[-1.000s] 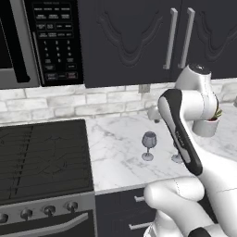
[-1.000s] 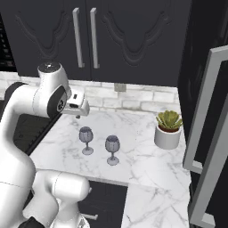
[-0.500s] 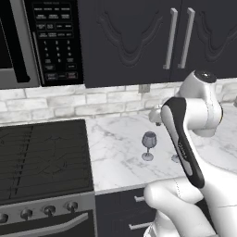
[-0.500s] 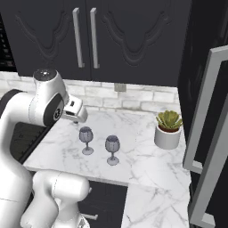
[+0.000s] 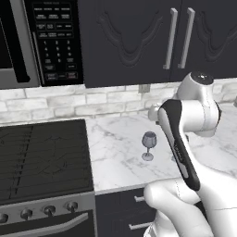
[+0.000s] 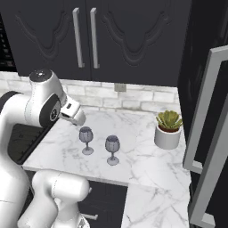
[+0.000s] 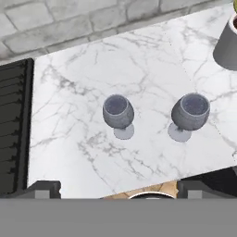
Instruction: Retrieve the wine glasses from the counter and place one next to each plate.
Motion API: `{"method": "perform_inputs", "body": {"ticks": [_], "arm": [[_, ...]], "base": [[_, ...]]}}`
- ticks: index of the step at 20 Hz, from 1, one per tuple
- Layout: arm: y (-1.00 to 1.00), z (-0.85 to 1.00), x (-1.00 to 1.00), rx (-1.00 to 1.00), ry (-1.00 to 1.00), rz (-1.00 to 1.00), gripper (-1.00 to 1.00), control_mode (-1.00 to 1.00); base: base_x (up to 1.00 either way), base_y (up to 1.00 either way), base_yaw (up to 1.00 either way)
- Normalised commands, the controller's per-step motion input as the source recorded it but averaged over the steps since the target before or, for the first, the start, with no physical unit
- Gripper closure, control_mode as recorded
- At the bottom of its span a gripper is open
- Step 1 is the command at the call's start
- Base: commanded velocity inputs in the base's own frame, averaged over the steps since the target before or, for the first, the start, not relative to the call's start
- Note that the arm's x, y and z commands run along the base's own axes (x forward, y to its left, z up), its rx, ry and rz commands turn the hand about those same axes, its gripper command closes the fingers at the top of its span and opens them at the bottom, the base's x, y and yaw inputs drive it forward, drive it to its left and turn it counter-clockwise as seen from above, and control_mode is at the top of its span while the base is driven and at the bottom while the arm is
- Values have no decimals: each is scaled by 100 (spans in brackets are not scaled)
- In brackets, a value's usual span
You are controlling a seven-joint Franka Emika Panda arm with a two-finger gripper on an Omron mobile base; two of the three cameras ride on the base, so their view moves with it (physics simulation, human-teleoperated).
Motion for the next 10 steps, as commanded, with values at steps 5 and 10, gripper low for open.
{"method": "perform_inputs", "body": {"ticks": [5,10], "arm": [[0,0,0,18,0,-8,-100,-100],[0,0,0,24,0,-8,-100,-100]], "base": [[0,0,0],[0,0,0]]}}
